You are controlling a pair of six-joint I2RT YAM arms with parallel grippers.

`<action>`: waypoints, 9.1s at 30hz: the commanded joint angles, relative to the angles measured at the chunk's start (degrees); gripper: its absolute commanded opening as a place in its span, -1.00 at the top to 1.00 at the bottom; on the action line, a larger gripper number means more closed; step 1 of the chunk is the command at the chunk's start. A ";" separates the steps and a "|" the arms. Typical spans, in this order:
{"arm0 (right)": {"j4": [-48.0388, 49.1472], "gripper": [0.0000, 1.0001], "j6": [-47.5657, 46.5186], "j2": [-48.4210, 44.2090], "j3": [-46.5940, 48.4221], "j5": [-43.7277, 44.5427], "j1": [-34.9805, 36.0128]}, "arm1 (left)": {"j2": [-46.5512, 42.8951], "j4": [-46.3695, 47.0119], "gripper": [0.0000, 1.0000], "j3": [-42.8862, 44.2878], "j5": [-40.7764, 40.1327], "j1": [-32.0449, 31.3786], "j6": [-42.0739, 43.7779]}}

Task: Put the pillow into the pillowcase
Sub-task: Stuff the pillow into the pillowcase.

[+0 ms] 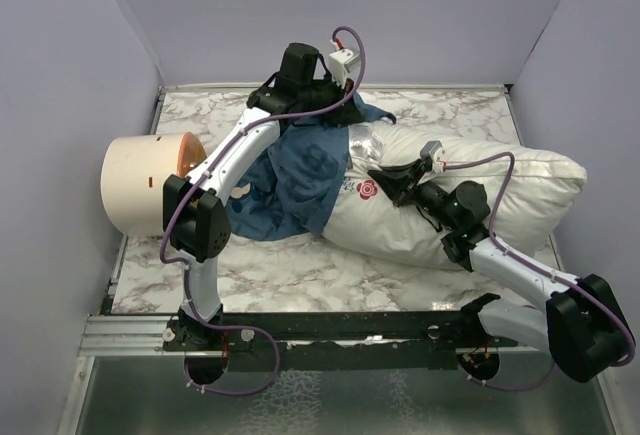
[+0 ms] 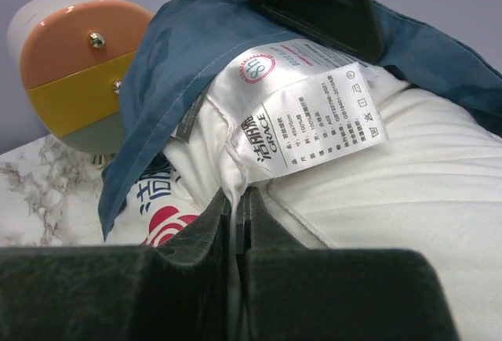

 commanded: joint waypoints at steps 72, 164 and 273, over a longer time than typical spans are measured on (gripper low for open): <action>6.07 0.99 22.36 15.36 12.94 -4.77 1.05 | -27.16 69.43 0.98 -56.35 2.80 -5.68 -40.89; -36.68 -0.86 -1.07 23.16 41.01 -8.65 -2.73 | -49.22 2.15 -0.83 -40.08 -18.93 19.06 -21.70; 6.90 0.99 11.09 15.92 0.27 -12.84 -3.91 | -37.72 47.13 0.37 -66.82 -5.83 -4.80 -15.82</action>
